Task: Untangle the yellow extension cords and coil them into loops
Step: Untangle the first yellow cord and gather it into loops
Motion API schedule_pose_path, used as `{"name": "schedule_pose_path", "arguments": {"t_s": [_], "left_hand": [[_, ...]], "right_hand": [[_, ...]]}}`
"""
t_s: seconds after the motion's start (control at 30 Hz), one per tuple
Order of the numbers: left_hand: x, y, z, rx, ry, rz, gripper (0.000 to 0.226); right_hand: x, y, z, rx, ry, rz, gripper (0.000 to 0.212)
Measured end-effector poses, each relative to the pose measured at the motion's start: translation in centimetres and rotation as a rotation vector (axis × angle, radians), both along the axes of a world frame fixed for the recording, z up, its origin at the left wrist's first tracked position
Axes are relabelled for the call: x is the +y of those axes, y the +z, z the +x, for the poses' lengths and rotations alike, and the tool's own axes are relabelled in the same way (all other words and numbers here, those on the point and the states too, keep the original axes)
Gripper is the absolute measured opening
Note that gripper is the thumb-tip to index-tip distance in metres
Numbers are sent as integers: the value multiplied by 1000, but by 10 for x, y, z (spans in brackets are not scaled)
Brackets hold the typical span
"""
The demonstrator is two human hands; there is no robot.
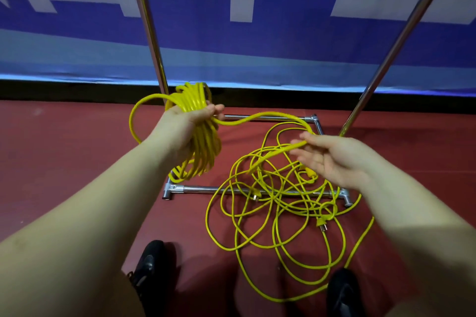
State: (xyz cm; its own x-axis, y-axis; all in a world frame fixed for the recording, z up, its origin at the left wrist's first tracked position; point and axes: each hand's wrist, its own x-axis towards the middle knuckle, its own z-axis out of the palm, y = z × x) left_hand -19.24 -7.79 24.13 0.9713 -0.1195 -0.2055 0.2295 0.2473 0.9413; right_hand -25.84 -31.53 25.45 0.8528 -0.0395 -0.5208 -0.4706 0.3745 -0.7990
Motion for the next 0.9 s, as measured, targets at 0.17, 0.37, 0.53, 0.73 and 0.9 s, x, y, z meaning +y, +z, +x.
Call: {"name": "schedule_pose_path", "arguments": {"t_s": [0.17, 0.37, 0.53, 0.73, 0.9], "left_hand": [[-16, 2, -21, -158, -178, 359, 30], [-34, 0, -37, -97, -397, 297, 29], [-50, 2, -47, -1, -501, 92, 9], [-55, 0, -39, 43, -302, 27, 13], [-53, -1, -27, 108, -139, -77, 12]], "right_hand": [[8, 10, 2, -29, -137, 265, 16], [13, 10, 7, -52, -282, 398, 20], [10, 9, 12, -75, -346, 423, 17], [15, 8, 3, -125, 202, -486, 37], [35, -16, -10, -377, 429, -965, 22]]}}
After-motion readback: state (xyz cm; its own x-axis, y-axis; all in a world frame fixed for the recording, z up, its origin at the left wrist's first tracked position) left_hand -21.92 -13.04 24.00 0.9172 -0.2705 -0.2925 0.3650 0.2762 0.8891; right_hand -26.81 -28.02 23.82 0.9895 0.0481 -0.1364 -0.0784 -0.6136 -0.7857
